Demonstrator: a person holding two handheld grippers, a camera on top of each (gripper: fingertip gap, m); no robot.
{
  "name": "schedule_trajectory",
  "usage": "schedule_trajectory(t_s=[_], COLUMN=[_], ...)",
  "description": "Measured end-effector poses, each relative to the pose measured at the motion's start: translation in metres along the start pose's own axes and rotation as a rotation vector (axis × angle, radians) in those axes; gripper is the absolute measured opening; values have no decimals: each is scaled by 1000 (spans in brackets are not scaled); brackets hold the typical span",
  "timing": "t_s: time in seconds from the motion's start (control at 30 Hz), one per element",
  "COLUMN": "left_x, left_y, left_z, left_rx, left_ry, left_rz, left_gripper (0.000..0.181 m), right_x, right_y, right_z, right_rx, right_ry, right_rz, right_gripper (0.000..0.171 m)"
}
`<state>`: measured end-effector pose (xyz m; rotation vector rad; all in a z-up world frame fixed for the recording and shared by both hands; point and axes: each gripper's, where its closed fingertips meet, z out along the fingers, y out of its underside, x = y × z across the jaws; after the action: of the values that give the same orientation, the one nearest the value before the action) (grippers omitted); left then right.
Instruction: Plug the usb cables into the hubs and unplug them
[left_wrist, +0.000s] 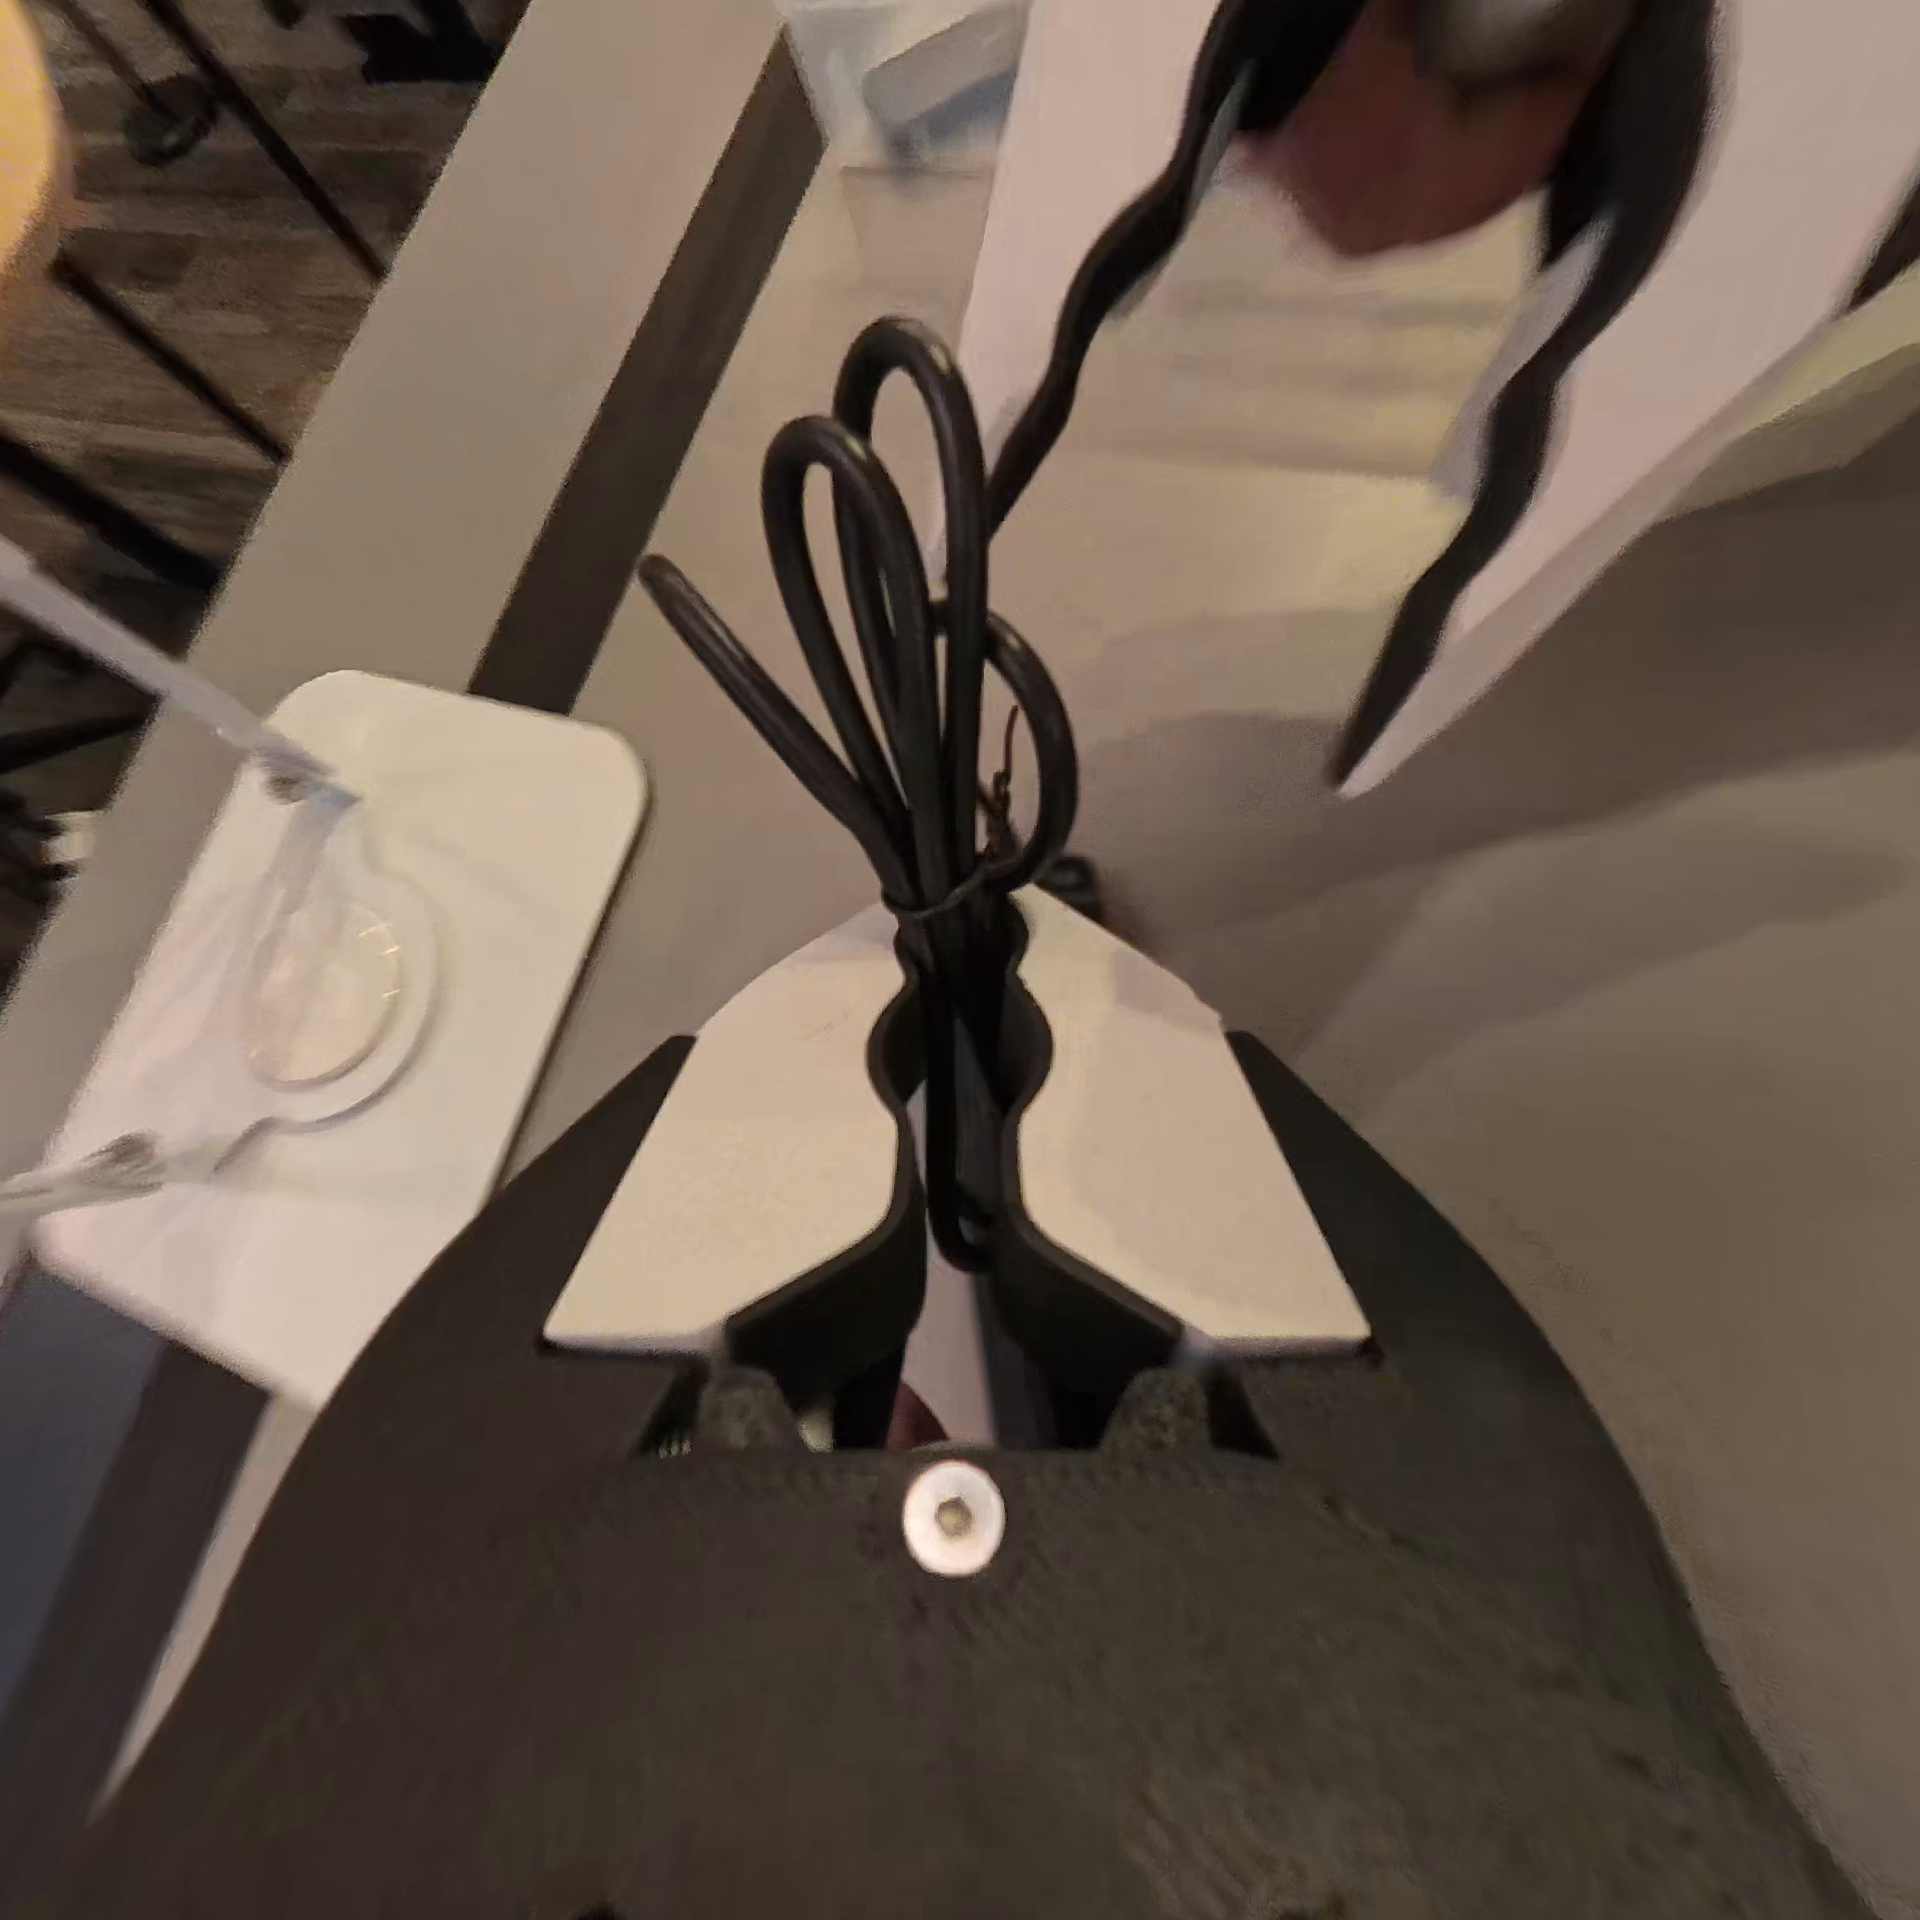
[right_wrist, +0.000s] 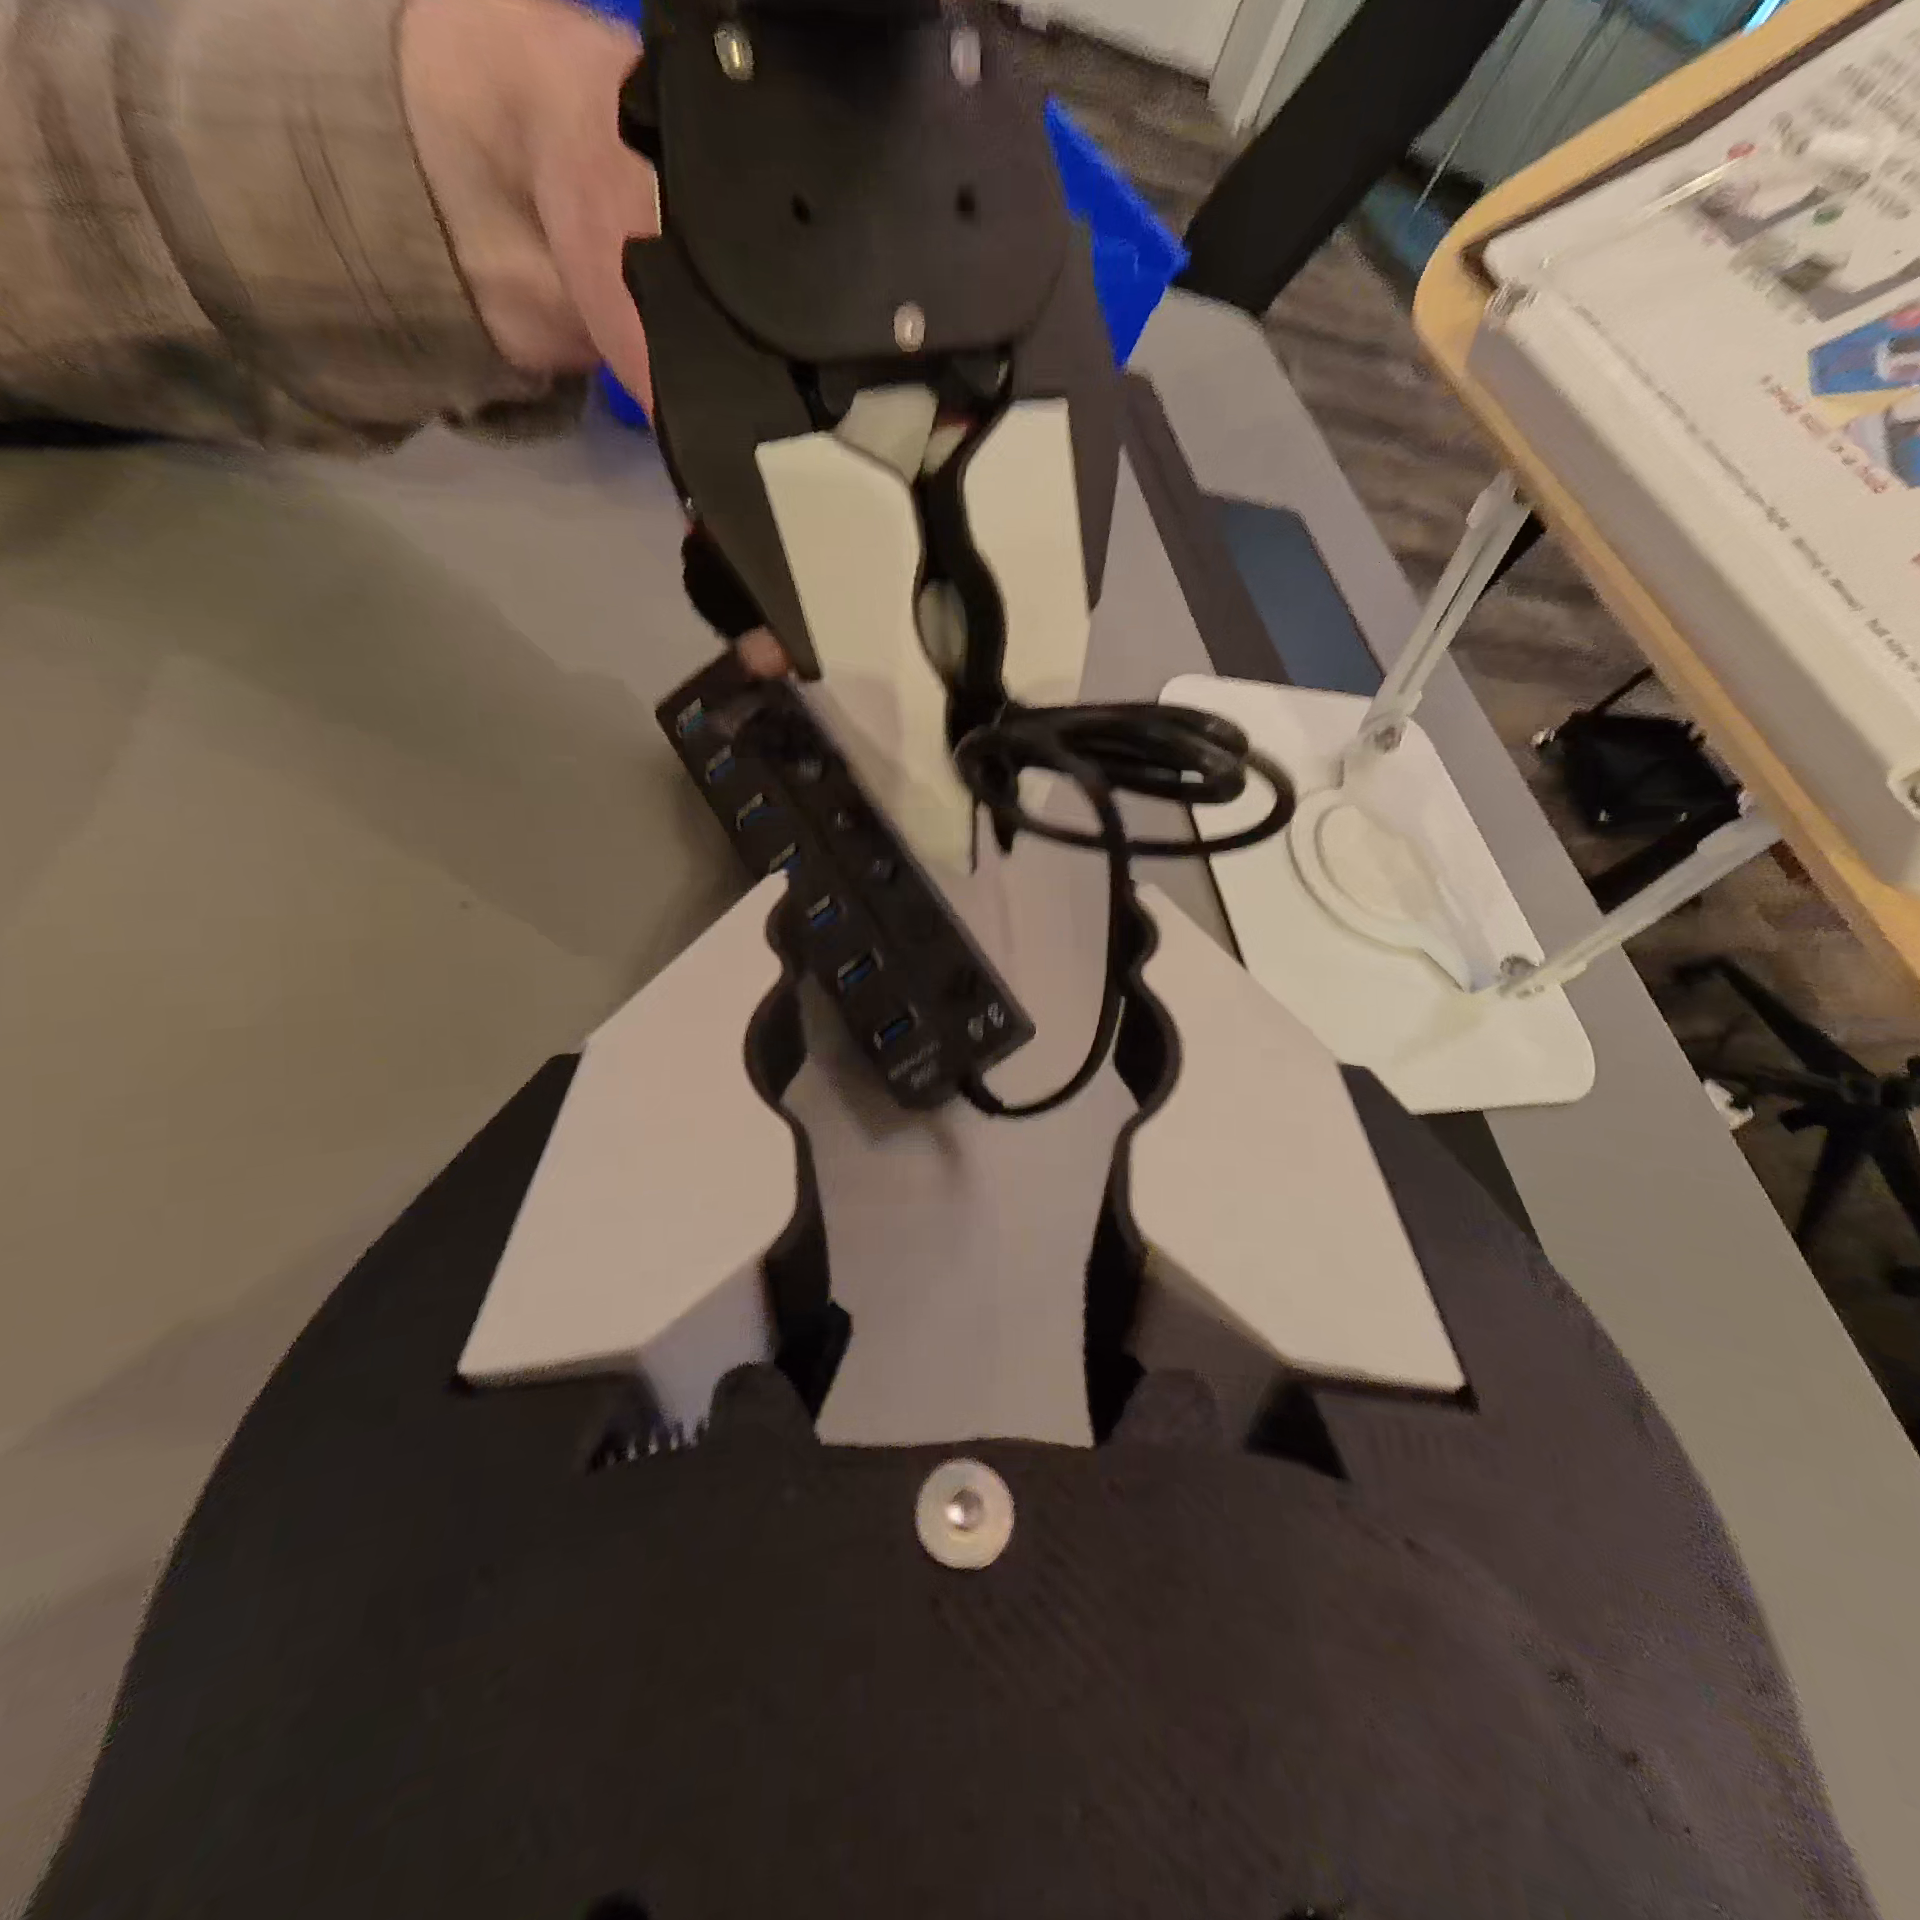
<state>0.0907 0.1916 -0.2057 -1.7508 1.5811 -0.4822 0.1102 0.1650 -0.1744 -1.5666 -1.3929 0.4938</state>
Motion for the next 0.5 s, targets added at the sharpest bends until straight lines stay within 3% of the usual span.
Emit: schedule_trajectory(t_s=[0.1,0.27,0.43,0.5], left_x=[-3,-1,7,4], left_y=[6,14,2,-3], left_z=[0,4,5,2], left_rx=[-56,-175,-234,-257], left_ry=[-39,-140,-285,-358], left_rz=[40,251,596,680], left_gripper=[9,9,9,9], right_x=[4,3,-12,-10], right_y=[9,-18,-32,-22], right_z=[-10,-17,-12,-12], right_rx=[-115,-110,39,18], right_ry=[48,159,6,-26], right_rz=[-109,-315,-94,-21], right_gripper=[59,62,58,57])
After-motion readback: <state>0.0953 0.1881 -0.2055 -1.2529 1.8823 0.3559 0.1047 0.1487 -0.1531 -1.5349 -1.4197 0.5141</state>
